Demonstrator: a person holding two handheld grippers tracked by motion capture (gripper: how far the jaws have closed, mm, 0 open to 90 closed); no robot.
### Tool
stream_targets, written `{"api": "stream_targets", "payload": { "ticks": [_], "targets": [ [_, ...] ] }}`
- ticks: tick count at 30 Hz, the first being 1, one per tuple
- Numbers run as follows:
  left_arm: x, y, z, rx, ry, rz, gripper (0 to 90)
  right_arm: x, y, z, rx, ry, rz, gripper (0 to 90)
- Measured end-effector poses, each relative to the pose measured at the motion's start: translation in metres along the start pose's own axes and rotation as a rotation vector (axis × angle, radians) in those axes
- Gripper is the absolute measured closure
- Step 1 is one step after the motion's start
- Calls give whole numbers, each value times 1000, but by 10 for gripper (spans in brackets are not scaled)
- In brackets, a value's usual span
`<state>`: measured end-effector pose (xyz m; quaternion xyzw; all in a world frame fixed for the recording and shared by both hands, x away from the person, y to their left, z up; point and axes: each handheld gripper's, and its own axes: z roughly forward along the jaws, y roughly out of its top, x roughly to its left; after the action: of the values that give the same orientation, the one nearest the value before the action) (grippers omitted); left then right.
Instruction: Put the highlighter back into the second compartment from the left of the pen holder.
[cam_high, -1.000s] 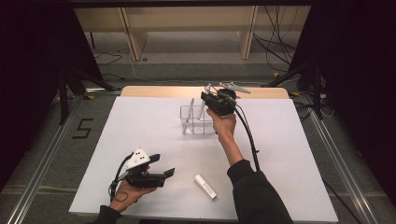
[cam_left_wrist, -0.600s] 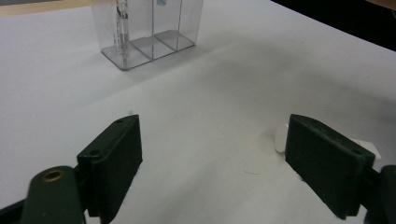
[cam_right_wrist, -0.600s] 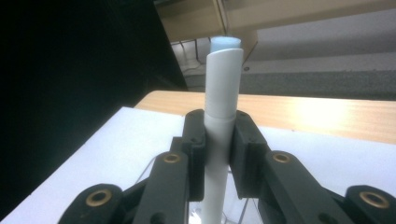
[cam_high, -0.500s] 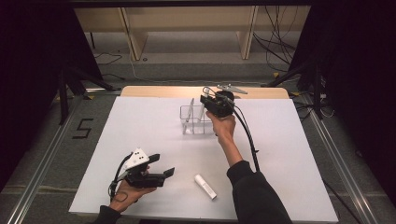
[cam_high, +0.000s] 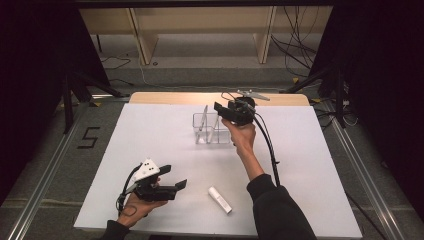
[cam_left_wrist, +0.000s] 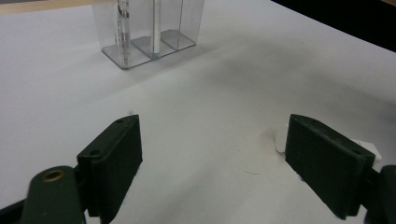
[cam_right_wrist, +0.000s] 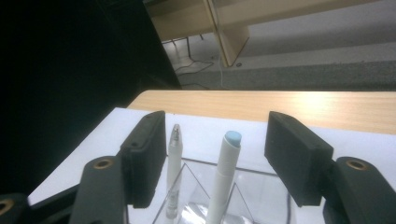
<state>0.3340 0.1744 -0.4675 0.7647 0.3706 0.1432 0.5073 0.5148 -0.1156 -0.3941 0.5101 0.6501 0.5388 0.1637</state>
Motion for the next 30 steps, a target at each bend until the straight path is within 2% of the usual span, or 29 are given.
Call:
{"api": "stream_targets", "payload": {
  "ticks": [5, 10, 21, 30],
  "targets": [
    [1, 0, 0, -4, -2, -12, 183, -3, -3, -12, 1, 4, -14, 347],
    [2, 0, 0, -7, 1, -16, 183, -2, -9, -28, 11, 19, -58, 322],
    [3, 0, -1, -9, 0, -26, 183, 10, -22, -53, 54, 43, -141, 298],
    [2, 0, -1, -11, 2, -29, 182, 19, -30, -68, 79, 72, -171, 282]
  ]
}}
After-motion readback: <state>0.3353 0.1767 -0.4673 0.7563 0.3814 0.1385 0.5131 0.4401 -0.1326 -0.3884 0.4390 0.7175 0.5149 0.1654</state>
